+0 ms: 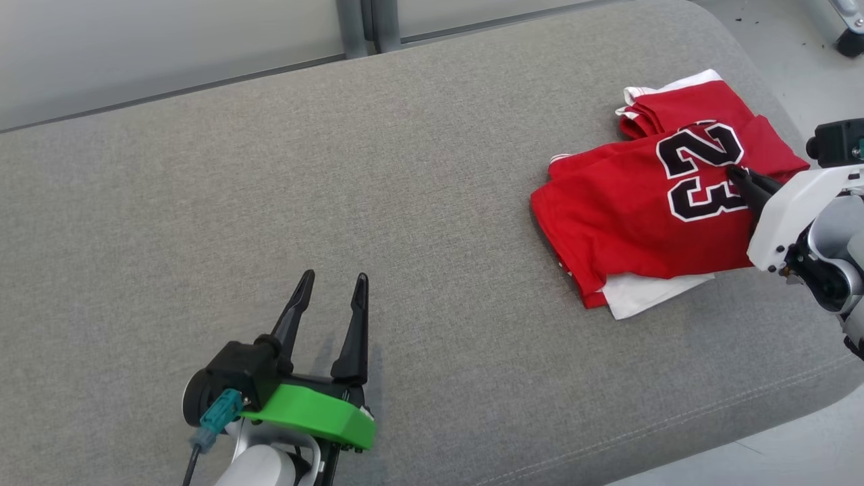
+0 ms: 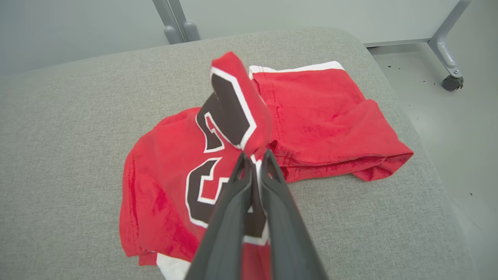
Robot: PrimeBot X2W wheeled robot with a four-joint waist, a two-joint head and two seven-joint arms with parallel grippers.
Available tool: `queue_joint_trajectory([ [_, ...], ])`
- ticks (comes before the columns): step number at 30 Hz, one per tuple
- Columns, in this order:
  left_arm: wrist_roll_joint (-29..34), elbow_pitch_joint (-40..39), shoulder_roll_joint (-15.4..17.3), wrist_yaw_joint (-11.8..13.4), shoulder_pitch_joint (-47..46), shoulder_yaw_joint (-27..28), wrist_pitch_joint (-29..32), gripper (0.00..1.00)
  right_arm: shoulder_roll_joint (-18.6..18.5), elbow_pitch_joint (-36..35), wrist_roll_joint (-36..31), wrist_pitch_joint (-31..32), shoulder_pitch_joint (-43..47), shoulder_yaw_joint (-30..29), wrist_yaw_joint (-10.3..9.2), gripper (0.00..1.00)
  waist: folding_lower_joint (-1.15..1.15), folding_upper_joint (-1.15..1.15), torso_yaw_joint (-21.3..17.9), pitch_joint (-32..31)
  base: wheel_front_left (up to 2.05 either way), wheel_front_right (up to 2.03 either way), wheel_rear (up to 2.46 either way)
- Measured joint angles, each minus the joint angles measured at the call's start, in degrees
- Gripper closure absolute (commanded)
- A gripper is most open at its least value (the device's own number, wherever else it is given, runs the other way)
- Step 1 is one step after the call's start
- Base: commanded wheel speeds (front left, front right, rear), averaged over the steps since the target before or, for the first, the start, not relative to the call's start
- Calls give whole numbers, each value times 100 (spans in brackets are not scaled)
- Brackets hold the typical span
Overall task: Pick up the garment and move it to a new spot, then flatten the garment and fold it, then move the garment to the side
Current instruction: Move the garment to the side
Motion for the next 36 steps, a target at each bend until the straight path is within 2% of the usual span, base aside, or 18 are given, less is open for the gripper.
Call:
queue_joint_trajectory([
  [10, 44, -62, 13, 10, 11, 100, -8, 0, 64, 221, -123, 11, -644, -223, 0, 100, 0, -1, 306, -16, 0, 0, 0],
  [20, 115, -155, 89, 10, -111, 105, 9, 0, 18, 1069, -366, 98, -1230, -610, 0, 100, 0, 0, 529, 349, 0, 0, 0],
  [30, 197, -226, 144, 20, -257, 25, 103, 0, -627, 1889, -733, 285, -1572, -702, 1, 100, 0, 0, 876, 665, 0, 0, 0],
  [36, 236, -311, 216, 60, -303, 18, 153, 0, -734, 2226, -1024, 105, -1662, -617, 1, 100, 0, 0, 1008, 819, 0, 0, 0],
])
